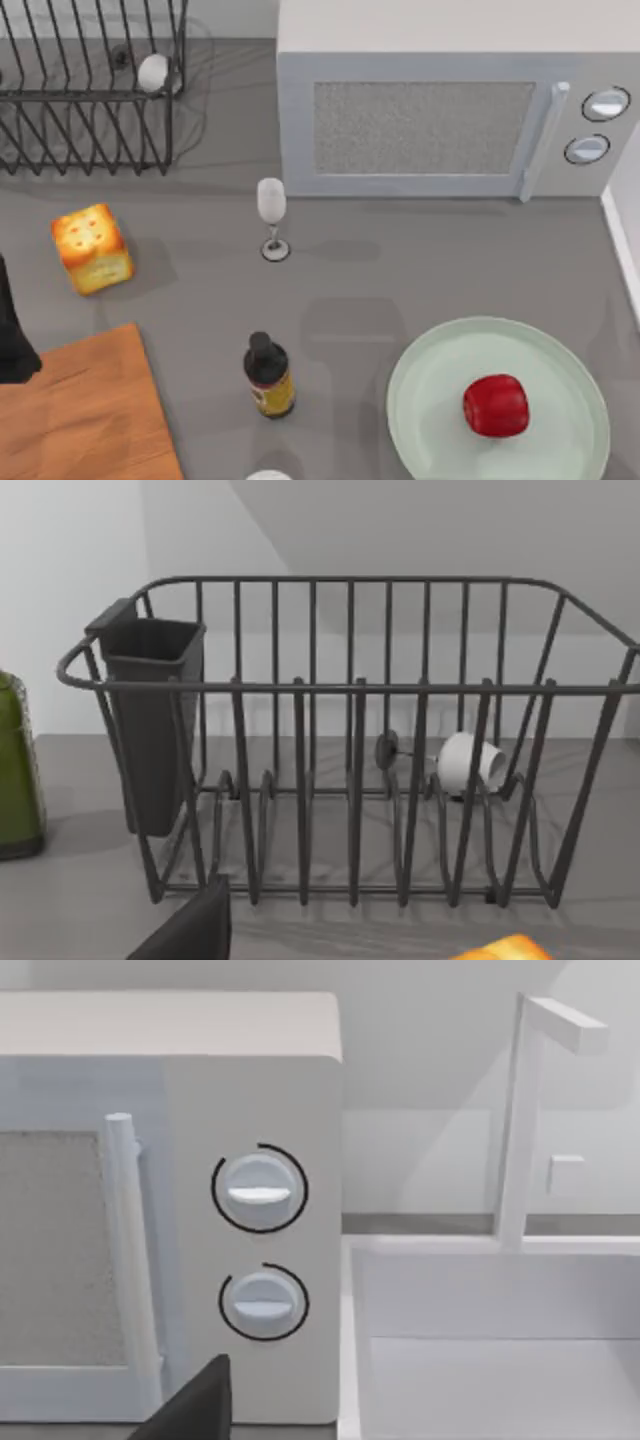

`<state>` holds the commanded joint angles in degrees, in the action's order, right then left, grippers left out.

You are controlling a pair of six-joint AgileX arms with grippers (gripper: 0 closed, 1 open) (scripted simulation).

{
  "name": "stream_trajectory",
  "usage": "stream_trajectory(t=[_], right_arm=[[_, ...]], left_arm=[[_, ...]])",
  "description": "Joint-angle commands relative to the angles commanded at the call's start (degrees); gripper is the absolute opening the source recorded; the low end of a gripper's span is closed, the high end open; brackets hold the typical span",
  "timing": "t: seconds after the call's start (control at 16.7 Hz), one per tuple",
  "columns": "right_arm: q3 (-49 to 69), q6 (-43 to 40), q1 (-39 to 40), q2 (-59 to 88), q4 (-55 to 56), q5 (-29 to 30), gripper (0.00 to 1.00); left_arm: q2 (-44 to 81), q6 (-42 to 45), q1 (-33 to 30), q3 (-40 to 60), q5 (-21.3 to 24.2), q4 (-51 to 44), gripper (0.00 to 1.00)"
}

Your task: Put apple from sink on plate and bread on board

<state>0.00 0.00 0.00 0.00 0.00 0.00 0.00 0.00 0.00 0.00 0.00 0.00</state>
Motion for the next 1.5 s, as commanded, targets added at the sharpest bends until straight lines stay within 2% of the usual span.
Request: stream_trajectory(t=[0.3,0.54,0.78,1.5], right_arm=[[0.0,0.0,0.0,0.0,0.0,0.0,1.0],[0.0,0.0,0.0,0.0,0.0,0.0,1.0],[0.0,0.0,0.0,0.0,0.0,0.0,1.0],[0.0,0.0,0.0,0.0,0.0,0.0,1.0]], left_arm=[[1.76,1.08,-0.14,1.71,0.0,-1.22,1.0],[12.6,7.19,-0.93,11.38,0.01,-8.11,1.0],[31.77,16.93,-2.2,26.87,0.02,-19.09,1.0],[100.42,49.24,-6.4,78.88,0.07,-55.54,1.0]])
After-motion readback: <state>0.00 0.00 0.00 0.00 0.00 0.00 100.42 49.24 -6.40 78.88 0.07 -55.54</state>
